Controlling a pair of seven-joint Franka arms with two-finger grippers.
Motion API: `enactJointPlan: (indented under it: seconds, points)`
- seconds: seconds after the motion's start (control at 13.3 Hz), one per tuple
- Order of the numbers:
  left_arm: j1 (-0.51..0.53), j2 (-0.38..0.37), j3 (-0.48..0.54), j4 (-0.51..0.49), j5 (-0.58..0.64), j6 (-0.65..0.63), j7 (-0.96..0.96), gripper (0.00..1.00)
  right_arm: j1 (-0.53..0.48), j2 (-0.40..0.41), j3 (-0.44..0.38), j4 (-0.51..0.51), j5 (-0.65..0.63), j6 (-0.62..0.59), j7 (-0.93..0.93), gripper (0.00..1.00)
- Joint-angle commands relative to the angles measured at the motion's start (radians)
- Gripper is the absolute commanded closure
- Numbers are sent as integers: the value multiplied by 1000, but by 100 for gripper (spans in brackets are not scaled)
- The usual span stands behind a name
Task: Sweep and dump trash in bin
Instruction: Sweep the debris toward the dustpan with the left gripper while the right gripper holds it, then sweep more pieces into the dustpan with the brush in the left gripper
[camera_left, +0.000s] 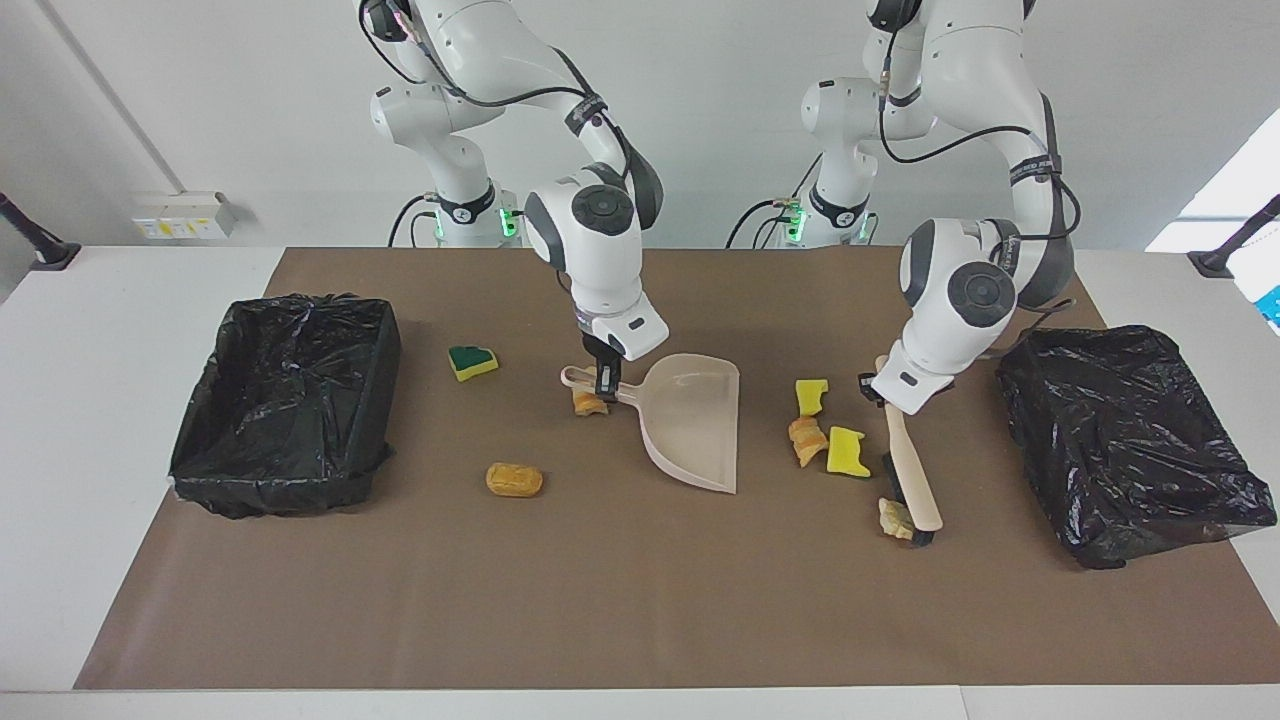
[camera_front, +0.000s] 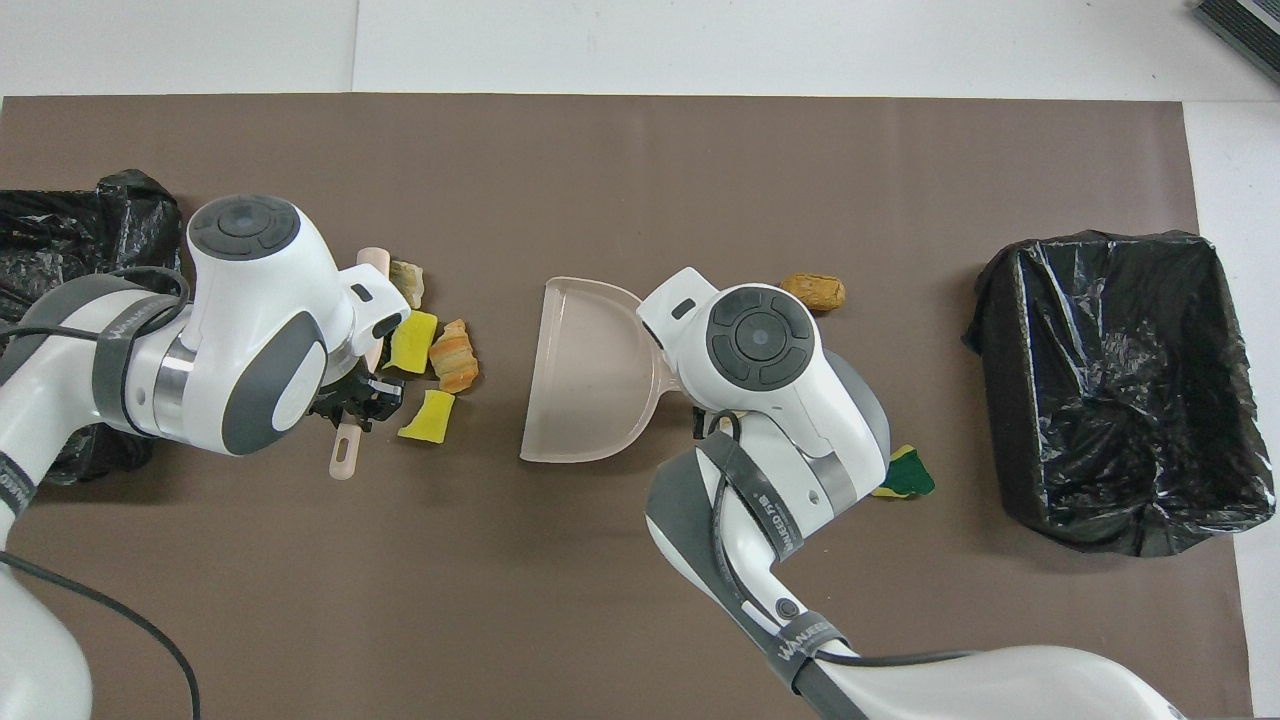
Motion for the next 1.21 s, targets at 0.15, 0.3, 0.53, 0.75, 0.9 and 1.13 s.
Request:
enactJointPlan:
  seconds: [0.15,0.3,0.53,0.75,0.9,1.13]
  points:
    - [-7,-73,-110,-101,-113,-9,-86,100,-9,-8,4,-21,22,4,-51,100]
    - [-7,-73,-156,-104,-165,31,-139,100,-11,-8,2,-21,22,1,-51,100]
    - [-8,-65,-227,-101,-215,57,-194,100,-11,-8,2,-21,22,-1,-53,100]
    - [-2,-79,-259,-90,-226,50,-223,100,-9,-8,4,-19,20,-2,-53,100]
    - [7,-129,-247,-81,-318,42,-209,100,-11,-8,4,-19,22,-2,-53,100]
    - [64,-152,-203,-13,-326,-91,-159,100,-9,-8,2,-21,22,-2,-54,100]
